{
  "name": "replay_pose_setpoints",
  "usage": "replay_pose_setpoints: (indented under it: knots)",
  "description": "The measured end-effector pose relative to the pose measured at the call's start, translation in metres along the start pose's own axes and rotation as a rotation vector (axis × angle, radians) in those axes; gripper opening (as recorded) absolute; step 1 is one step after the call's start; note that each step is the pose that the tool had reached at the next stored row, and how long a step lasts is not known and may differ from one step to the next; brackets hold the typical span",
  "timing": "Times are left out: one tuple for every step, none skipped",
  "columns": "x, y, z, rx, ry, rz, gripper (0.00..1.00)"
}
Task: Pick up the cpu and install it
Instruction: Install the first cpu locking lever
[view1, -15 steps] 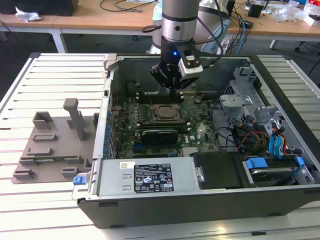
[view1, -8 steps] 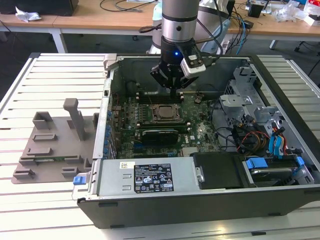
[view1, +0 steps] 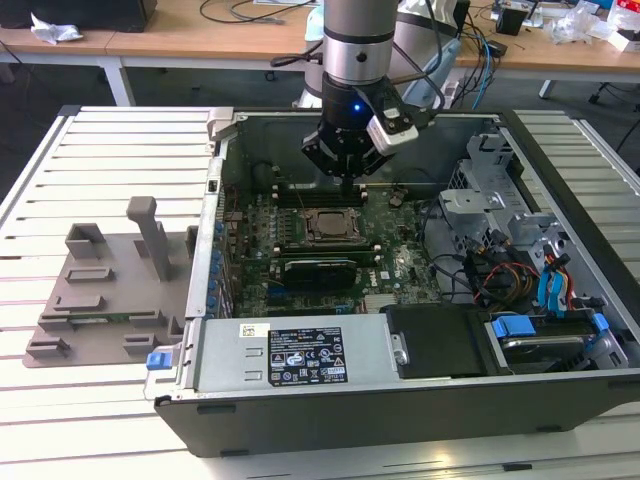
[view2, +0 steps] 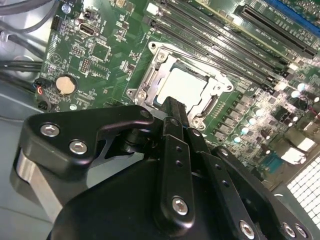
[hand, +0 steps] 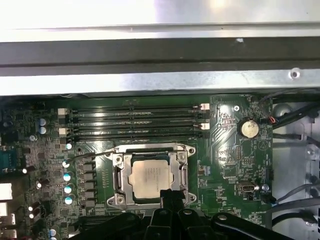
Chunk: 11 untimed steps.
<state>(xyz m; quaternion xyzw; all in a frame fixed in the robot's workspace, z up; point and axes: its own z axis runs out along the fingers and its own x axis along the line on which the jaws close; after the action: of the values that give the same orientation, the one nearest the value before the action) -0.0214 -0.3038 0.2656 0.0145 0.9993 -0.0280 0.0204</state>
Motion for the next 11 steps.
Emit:
replay_pose_setpoints:
  knots:
    - [0.0000,0.0000,0.0000,-0.0004,-0.0006,-0.011,0.11]
    - [0.0000,0.0000,0.0000,-0.0011,-0.0015,-0.026,0.11]
    - [0.0000,0.0000,0.0000,-0.0015,-0.0020,-0.036,0.11]
    - [0.0000,0.0000,0.0000,-0.0017,-0.0024,-0.042,0.11]
    - [0.0000,0.0000,0.0000,-0.0019,-0.0025,-0.044,0.11]
    - [0.0000,0.0000,0.0000,-0.0019,-0.0025,-0.044,0.11]
    - [0.0000,0.0000,0.0000,-0.0020,-0.0026,-0.045,0.11]
    - [0.0000,0.0000,0.0000,-0.0019,-0.0026,-0.045,0.11]
    - [0.0000,0.0000,0.0000,-0.0019,-0.0026,-0.045,0.11]
    - [0.0000,-0.0001,0.0001,-0.0017,0.0063,-0.045,0.11]
    - [-0.0003,0.0000,0.0006,-0.0004,0.0448,-0.048,0.11]
